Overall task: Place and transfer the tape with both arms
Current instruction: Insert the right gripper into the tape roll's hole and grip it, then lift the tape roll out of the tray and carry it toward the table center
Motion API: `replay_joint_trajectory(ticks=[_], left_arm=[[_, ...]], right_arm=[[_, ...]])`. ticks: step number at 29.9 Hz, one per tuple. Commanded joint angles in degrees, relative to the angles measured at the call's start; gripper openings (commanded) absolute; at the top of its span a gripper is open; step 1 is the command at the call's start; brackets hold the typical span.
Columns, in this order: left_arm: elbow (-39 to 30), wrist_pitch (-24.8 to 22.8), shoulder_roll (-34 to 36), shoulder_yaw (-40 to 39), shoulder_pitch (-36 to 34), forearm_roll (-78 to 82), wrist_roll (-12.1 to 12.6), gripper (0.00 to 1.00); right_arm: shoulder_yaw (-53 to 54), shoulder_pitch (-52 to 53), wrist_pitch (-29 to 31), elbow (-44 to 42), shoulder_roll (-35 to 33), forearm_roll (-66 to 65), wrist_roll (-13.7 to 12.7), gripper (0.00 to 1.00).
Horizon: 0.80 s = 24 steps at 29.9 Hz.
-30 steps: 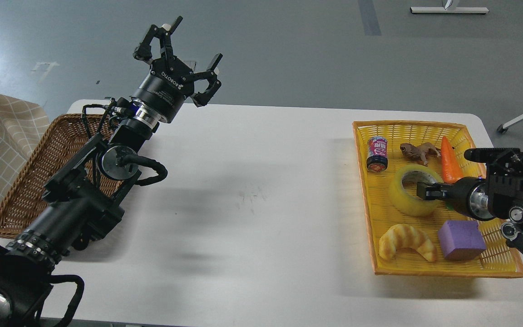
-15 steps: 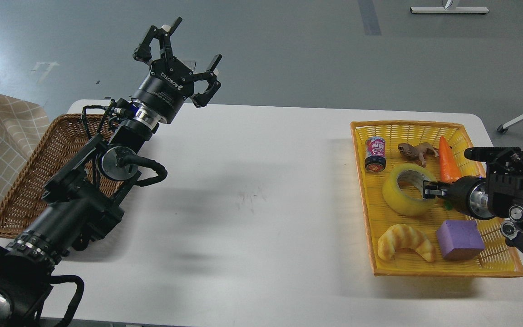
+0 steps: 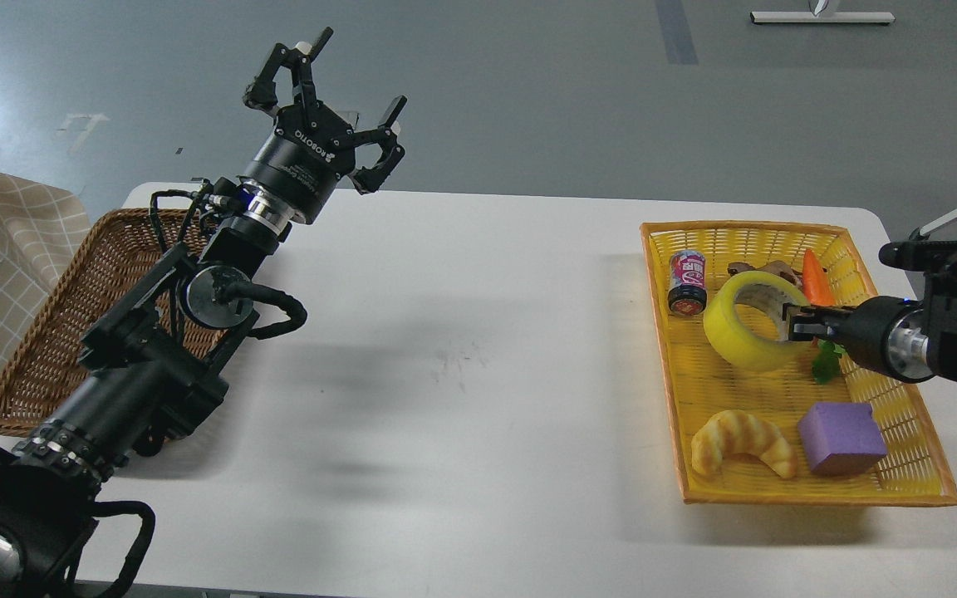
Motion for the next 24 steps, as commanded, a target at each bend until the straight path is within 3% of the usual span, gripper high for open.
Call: replay_joint_trajectory(ticks=[1, 10, 24], left_arm=[[0.00, 0.00, -0.09, -0.03, -0.14, 0.00, -0.15, 0.98], [-0.09, 0.00, -0.18, -0.03, -0.23, -0.09, -0.15, 0.98], [-0.09, 0.00, -0.09, 0.06, -0.93, 0.00, -0.15, 0.98]], right_arm=[[0.75, 1.64, 0.00, 3.83, -3.57, 1.28, 0.01, 0.00], [0.31, 10.87, 0.00, 3.40, -2.88, 2.51, 0.01, 0.00], [-13.04, 26.78, 0.00, -4.42, 15.75, 1.99, -0.17, 0.00]])
